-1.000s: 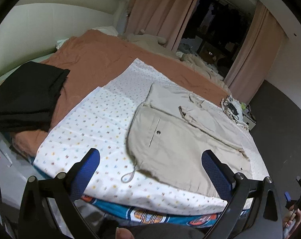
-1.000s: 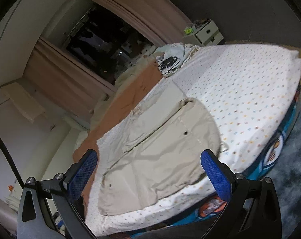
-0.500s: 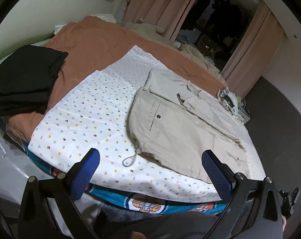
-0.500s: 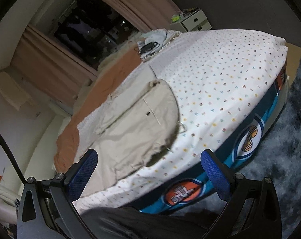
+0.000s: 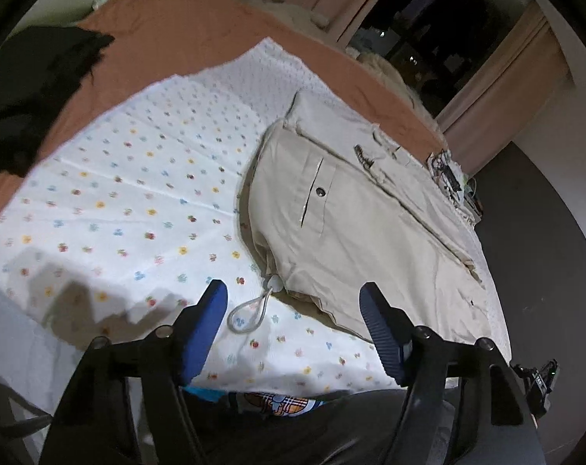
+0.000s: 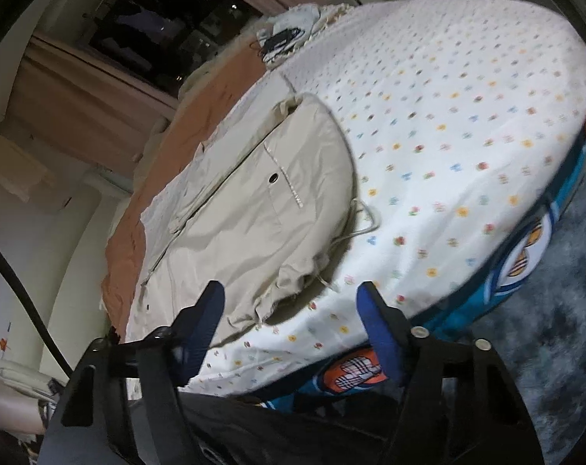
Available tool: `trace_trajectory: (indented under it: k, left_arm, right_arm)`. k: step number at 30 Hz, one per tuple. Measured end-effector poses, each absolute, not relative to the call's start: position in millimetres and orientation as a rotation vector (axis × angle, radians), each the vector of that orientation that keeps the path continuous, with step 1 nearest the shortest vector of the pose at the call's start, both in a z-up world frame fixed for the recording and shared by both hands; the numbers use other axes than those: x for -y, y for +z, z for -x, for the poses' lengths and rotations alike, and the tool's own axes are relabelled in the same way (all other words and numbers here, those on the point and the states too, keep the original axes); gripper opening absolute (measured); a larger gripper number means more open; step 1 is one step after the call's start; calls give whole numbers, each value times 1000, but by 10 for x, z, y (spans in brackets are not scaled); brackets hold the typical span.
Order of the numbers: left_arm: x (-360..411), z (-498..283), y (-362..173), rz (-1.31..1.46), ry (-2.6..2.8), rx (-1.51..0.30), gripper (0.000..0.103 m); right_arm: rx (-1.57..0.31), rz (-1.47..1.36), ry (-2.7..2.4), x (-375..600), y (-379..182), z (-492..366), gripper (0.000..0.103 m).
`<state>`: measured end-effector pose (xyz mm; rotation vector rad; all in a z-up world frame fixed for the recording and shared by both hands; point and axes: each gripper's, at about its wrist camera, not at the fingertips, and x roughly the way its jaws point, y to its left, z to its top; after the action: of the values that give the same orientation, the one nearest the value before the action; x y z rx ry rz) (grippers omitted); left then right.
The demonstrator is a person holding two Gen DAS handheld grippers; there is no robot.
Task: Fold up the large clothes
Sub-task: 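Grasp the jacket hem with the left gripper while the right gripper grasps it too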
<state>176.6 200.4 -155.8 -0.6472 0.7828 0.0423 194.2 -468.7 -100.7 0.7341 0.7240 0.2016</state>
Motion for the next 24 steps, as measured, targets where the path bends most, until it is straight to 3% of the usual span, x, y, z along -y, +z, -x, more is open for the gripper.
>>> trace_trajectory:
  k: [3, 9, 24]
  left_arm:
    - [-2057, -1969, -1727, 679, 38, -826, 60]
    - [-2176, -2290, -2048, 728, 36, -902, 51]
    - [-2265, -2916, -2275, 833, -12, -943, 50]
  right_arm:
    - [-761, -765, 191, 4655, -1127, -2132, 55]
    - [-785, -830, 185, 4661, -1290, -2422, 54]
    - [-770, -883, 157, 4498, -1403, -2997, 54]
